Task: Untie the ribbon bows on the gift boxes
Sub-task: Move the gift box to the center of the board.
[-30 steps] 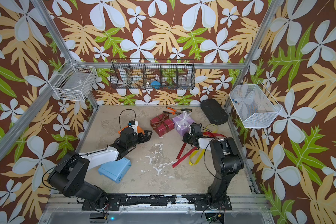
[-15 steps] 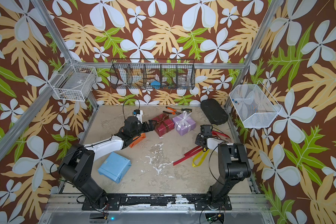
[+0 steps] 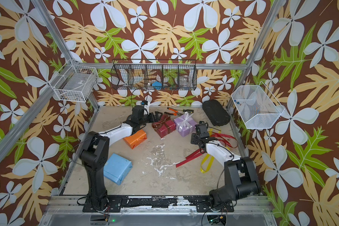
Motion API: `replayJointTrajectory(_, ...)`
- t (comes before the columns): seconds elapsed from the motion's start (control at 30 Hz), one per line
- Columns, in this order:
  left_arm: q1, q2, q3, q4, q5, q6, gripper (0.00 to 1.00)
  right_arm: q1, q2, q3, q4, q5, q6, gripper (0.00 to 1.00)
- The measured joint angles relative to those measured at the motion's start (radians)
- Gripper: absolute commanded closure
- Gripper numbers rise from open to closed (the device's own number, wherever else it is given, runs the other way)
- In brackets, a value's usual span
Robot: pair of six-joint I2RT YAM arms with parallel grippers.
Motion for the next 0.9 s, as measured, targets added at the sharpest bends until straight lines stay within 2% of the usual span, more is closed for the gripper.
replayJointTrajectory(0.07, 0.002, 0.076, 0.075, -0.082, 0.035, 0.012, 0.0, 0.045, -0.037, -0.009, 0.056, -0.055, 0.004, 0.0)
replayJointTrajectory(0.27, 0.003, 0.218, 0.274, -0.157, 0.09, 0.059, 0.0, 0.073, -0.069, -0.035, 0.104, -0.138, 0.026, 0.0)
replayJointTrajectory(0.33, 0.003, 0.245, 0.302, -0.171, 0.106, 0.074, 0.0, 0.072, -0.072, -0.039, 0.111, -0.145, 0.026, 0.0)
replayJointTrajectory(0.43, 0.004, 0.268, 0.32, -0.192, 0.142, 0.078, 0.06, 0.071, -0.078, -0.044, 0.12, -0.156, 0.026, 0.0)
replayJointTrajectory(0.6, 0.004, 0.27, 0.282, -0.196, 0.193, 0.082, 0.14, 0.072, -0.079, -0.053, 0.149, -0.159, 0.027, 0.0)
replayJointTrajectory(0.73, -0.002, 0.22, 0.188, -0.18, 0.219, 0.086, 0.14, 0.071, -0.046, -0.056, 0.188, -0.185, 0.032, 0.08)
replayJointTrajectory(0.9, -0.022, 0.126, 0.028, -0.138, 0.23, 0.097, 0.14, 0.071, 0.009, -0.061, 0.238, -0.235, 0.056, 0.11)
